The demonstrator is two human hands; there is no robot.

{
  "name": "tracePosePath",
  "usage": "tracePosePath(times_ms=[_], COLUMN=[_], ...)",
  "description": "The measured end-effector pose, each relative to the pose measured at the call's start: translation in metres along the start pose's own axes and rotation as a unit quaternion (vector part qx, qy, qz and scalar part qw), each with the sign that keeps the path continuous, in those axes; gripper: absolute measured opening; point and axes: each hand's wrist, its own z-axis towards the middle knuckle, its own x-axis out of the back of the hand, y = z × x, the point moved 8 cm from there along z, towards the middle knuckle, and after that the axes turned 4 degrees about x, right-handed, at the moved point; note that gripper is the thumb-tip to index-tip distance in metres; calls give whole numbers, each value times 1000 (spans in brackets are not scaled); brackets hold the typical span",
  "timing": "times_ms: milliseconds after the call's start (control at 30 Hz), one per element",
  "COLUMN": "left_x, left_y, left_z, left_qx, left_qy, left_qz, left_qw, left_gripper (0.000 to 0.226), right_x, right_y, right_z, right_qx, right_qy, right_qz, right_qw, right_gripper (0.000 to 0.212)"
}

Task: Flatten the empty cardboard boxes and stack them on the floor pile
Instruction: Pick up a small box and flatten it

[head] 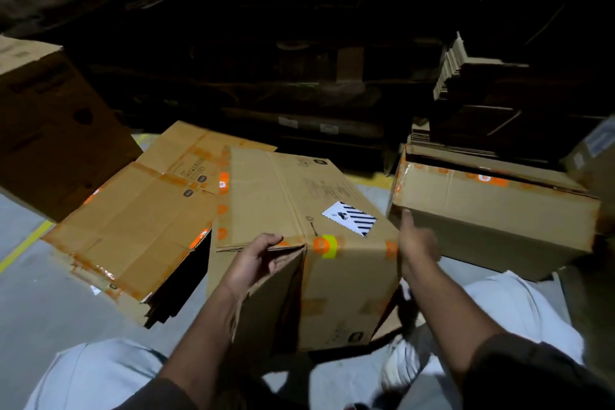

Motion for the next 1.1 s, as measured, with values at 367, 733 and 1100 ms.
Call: tracePosePath(times_ms=[367, 733, 1100], left_x=[-3, 104, -11], left_y=[15, -33, 10], left_z=[-14, 12, -10], left_qx=[46, 17, -383], left_qy=[-90, 229, 253], left_qz=[-103, -59, 589], left_qw=[989, 972, 665], left_gripper=[15, 9, 79], right_x=[-25, -71, -49], right_y=[28, 86, -28], right_z=[-36, -11, -72], right_qx=[-196, -289, 58], right_qy=[-198, -91, -133], right_qz=[170, 457, 234], right_qw=[945, 836, 961], right_gripper=[34, 31, 6])
